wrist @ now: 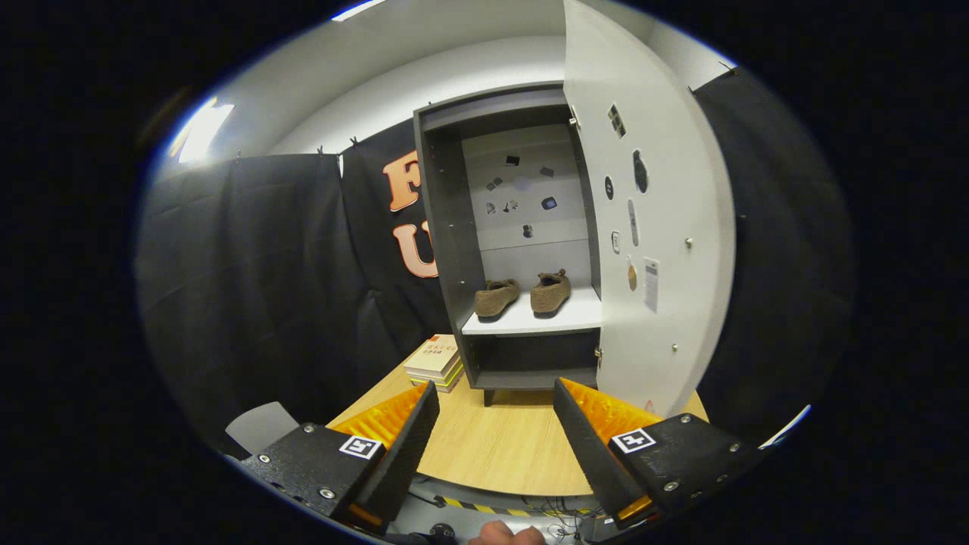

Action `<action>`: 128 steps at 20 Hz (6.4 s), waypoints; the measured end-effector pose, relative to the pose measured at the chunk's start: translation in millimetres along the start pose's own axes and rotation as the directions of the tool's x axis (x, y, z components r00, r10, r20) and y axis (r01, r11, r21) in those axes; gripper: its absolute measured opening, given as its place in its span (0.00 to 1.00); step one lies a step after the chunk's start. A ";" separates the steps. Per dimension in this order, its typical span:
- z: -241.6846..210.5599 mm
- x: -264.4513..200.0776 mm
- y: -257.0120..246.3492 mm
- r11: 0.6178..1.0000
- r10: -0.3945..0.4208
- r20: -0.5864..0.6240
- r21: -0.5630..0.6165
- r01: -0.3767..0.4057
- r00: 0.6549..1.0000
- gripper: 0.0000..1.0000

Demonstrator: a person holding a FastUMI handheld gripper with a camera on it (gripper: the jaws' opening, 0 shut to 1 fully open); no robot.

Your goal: Open the shoe cabinet door, grab the shoes and put them into the shoe cabinet, then close the shoe cabinet door.

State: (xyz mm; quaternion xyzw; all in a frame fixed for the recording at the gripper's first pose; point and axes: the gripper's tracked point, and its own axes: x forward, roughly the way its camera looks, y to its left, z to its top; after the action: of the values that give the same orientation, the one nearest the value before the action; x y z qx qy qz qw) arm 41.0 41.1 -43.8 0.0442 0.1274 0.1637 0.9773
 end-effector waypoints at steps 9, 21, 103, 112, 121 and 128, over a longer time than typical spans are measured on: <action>16.2 -43.1 -85.0 0.998 0.050 0.079 0.035 -0.053 0.996 0.95; 52.8 -19.2 -193.8 0.996 -0.048 0.137 0.077 0.038 0.989 0.95; 47.2 303.1 52.8 0.942 -0.315 0.090 -0.091 0.323 0.945 0.95; -58.8 214.8 57.8 0.934 -0.353 -0.057 -0.088 0.347 0.934 0.95; -124.6 112.6 58.3 0.945 -0.312 -0.148 0.051 0.322 0.938 0.95; -103.3 13.9 60.2 0.956 -0.290 -0.066 0.017 0.292 0.955 0.95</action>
State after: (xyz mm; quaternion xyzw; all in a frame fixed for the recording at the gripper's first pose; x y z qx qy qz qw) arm 8.0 107.0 -139.0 0.0327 0.1652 0.0177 0.9856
